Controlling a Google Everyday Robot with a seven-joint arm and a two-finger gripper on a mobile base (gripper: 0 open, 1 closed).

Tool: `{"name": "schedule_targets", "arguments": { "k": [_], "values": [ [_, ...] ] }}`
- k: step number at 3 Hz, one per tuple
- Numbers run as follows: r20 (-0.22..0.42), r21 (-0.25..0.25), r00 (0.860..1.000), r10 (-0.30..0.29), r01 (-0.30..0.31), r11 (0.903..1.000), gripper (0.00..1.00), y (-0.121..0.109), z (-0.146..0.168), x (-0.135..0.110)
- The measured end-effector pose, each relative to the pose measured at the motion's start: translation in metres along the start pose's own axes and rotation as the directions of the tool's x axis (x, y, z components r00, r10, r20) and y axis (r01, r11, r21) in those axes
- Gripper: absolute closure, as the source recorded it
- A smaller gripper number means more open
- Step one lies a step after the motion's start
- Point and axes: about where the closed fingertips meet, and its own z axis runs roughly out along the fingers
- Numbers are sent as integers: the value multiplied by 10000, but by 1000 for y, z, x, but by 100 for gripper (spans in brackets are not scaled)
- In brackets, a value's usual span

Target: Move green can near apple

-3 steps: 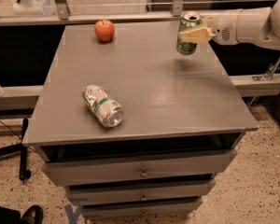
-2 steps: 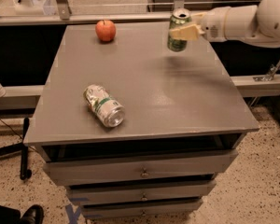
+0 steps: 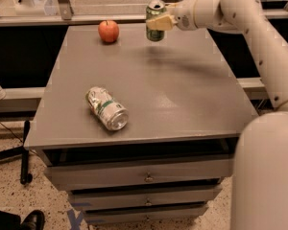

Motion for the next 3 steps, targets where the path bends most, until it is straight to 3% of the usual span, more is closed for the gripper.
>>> {"name": "schedule_targets", "arguments": {
  "k": [1, 3],
  "values": [
    [-189, -117, 9995, -245, 242, 9996, 100, -9, 35, -6],
    [-615, -633, 9979, -208, 169, 9979, 100, -3, 78, 4]
  ]
}}
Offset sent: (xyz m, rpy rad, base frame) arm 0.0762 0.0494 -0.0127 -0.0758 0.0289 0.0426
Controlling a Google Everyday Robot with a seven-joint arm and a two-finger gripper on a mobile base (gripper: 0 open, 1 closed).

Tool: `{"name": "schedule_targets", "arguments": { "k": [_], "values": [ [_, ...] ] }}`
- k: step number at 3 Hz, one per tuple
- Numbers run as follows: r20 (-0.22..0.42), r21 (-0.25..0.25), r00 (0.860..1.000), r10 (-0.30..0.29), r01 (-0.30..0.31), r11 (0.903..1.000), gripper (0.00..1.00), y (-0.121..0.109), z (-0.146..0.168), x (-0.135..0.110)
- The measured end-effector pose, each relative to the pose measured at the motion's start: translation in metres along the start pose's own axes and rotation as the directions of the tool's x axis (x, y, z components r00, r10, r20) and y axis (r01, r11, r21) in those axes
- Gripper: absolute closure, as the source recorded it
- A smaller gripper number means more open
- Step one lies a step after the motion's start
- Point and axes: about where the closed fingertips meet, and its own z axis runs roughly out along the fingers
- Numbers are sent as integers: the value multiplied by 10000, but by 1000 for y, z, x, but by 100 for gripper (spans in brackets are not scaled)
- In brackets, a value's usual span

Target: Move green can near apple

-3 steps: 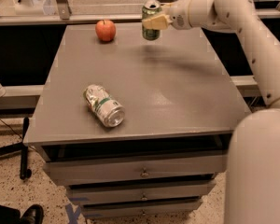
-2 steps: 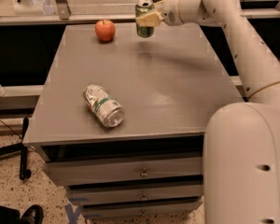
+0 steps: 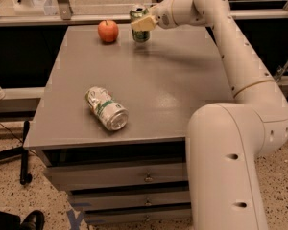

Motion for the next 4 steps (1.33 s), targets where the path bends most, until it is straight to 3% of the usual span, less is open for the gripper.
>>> {"name": "schedule_targets", "arguments": {
  "k": [2, 3, 4],
  "values": [
    [16, -583, 9999, 170, -168, 9982, 100, 14, 27, 0],
    [60, -814, 9995, 304, -298, 9962, 84, 21, 37, -3],
    [66, -1080, 9989, 474, -464, 9931, 60, 29, 47, -4]
  ]
}}
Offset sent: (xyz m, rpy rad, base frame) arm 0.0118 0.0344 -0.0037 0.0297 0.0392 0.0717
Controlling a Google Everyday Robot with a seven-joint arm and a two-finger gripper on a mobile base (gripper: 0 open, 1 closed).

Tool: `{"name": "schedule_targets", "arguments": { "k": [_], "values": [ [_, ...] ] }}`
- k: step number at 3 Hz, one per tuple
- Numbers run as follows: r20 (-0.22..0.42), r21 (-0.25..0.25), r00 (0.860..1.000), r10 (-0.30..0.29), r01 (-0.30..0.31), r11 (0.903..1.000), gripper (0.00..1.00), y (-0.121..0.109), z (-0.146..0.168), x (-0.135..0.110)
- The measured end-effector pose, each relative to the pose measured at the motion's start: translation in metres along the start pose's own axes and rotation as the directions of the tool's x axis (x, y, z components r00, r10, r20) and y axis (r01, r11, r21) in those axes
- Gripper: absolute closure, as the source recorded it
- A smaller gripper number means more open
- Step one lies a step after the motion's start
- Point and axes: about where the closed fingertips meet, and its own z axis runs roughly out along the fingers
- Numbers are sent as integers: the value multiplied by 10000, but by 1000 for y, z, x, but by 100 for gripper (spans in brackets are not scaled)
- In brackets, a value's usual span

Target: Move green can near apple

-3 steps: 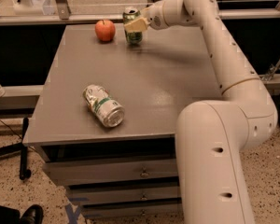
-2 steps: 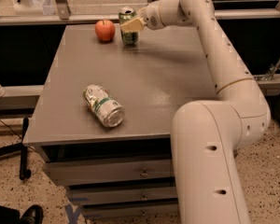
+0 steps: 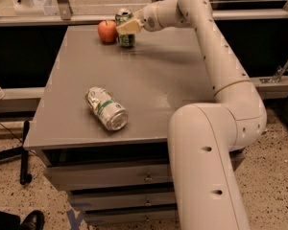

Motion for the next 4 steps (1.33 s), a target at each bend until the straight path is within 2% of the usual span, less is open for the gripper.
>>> {"name": "schedule_targets", "arguments": {
  "k": [2, 3, 4],
  "values": [
    [-23, -132, 10000, 81, -81, 9999, 13, 3, 8, -1],
    [50, 13, 10000, 33, -33, 10000, 0, -3, 5, -1],
    [47, 68, 10000, 67, -67, 10000, 0, -5, 0, 1]
  ]
}}
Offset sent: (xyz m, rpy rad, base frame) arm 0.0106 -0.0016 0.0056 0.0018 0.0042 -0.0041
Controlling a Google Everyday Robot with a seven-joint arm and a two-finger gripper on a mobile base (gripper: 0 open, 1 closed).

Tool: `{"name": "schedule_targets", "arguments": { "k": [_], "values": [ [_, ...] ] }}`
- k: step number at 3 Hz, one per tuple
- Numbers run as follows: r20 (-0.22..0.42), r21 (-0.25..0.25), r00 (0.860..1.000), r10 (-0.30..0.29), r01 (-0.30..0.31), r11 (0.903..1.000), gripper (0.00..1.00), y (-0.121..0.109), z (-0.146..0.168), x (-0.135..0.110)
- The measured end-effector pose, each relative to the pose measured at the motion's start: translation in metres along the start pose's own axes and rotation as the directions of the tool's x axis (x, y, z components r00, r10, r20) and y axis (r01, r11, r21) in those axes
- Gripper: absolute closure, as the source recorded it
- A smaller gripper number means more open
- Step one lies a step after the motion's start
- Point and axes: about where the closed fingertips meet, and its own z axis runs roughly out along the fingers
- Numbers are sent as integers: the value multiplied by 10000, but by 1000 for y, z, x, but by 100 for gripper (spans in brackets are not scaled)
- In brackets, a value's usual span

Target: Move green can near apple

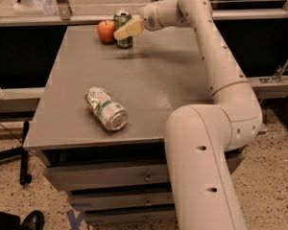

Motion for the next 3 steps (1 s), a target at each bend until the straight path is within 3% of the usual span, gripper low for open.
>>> {"name": "schedule_targets", "arguments": {
  "k": [1, 3],
  "values": [
    [-191, 173, 9998, 49, -45, 9998, 0, -8, -31, 8],
    [-860, 370, 9958, 324, -293, 9989, 0, -6, -138, 35]
  ]
}}
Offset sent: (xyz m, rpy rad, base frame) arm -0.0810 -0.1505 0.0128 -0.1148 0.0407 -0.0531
